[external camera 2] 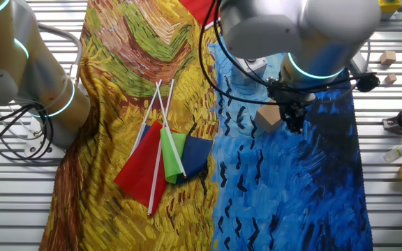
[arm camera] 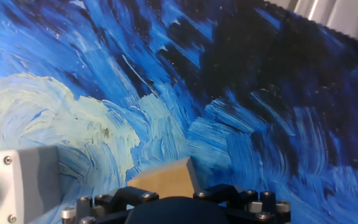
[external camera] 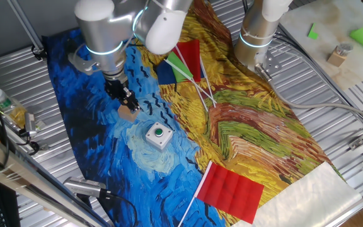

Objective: Pick up the small block on the left and move it to the right

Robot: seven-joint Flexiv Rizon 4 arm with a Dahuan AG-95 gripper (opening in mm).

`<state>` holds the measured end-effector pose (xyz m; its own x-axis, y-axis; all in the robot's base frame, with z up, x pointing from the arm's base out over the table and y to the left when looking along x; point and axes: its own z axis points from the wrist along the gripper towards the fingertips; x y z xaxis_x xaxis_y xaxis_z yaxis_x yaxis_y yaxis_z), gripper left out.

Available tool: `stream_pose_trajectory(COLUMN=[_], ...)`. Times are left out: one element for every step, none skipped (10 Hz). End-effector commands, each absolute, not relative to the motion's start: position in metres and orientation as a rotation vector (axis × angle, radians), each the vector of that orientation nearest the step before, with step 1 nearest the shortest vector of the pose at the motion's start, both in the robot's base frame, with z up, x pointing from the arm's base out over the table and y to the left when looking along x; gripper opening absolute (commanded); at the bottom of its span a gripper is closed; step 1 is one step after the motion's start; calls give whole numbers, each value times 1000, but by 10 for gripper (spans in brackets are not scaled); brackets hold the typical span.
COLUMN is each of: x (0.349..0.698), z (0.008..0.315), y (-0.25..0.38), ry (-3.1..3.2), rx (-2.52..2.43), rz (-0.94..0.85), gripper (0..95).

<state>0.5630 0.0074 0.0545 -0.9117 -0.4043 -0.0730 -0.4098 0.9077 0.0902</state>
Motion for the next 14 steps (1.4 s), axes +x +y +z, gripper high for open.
stream_pose_trajectory(x=[562, 562, 562, 561, 561, 562, 562, 563, 564, 564, 565, 565, 565, 565], z=[52, 51, 51, 51, 51, 50, 49, 45, 44, 42, 42, 41, 41, 41], y=[12, 14, 14, 14, 14, 14, 14, 13, 12, 12, 12, 11, 11, 12], ry=[2983, 2968, 2951, 2946, 2946, 2950, 2952, 2951, 2951, 2950, 2951, 2954, 2959, 2963], rx=[-727, -771, -827, -845, -849, -845, -845, -846, -847, -846, -845, -834, -825, -810], rz=[133, 125, 118, 118, 116, 114, 114, 115, 116, 117, 117, 116, 111, 109], gripper=[950, 950, 950, 950, 950, 760, 760, 760, 760, 760, 760, 570, 570, 190])
